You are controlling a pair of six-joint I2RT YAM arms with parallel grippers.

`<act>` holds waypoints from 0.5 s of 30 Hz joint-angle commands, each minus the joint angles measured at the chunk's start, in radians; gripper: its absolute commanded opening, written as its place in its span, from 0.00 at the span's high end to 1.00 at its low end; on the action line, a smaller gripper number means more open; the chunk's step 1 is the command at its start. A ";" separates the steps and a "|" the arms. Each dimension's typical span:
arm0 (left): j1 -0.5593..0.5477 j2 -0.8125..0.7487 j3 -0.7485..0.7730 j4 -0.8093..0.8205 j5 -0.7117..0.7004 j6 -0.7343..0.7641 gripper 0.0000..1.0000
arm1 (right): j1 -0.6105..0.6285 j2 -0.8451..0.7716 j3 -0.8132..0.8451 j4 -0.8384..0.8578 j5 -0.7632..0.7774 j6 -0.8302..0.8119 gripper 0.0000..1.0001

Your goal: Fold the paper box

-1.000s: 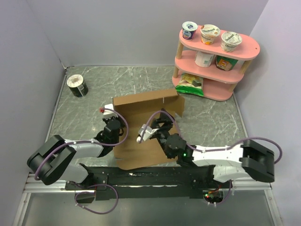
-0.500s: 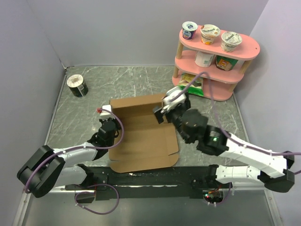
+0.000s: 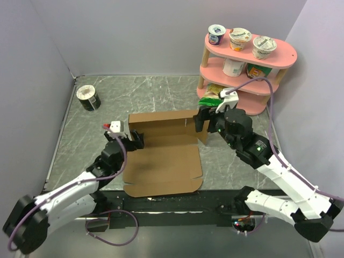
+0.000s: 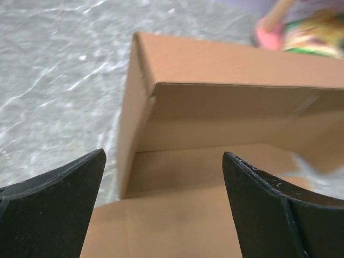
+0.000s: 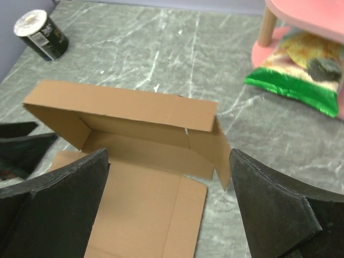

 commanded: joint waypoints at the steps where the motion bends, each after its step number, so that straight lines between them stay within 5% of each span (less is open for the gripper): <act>1: 0.007 -0.165 0.061 -0.208 0.117 -0.058 0.04 | -0.119 -0.018 -0.028 0.022 -0.204 0.057 0.00; 5: 0.050 -0.256 0.174 -0.321 0.212 -0.070 0.04 | -0.174 -0.029 -0.068 0.062 -0.268 0.063 0.00; 12: 0.436 -0.054 0.383 -0.361 0.511 -0.190 0.04 | -0.180 0.011 -0.085 0.123 -0.258 0.028 0.02; 15: 0.477 0.026 0.411 -0.323 0.602 -0.222 0.04 | -0.182 0.015 -0.086 0.128 -0.254 0.018 0.02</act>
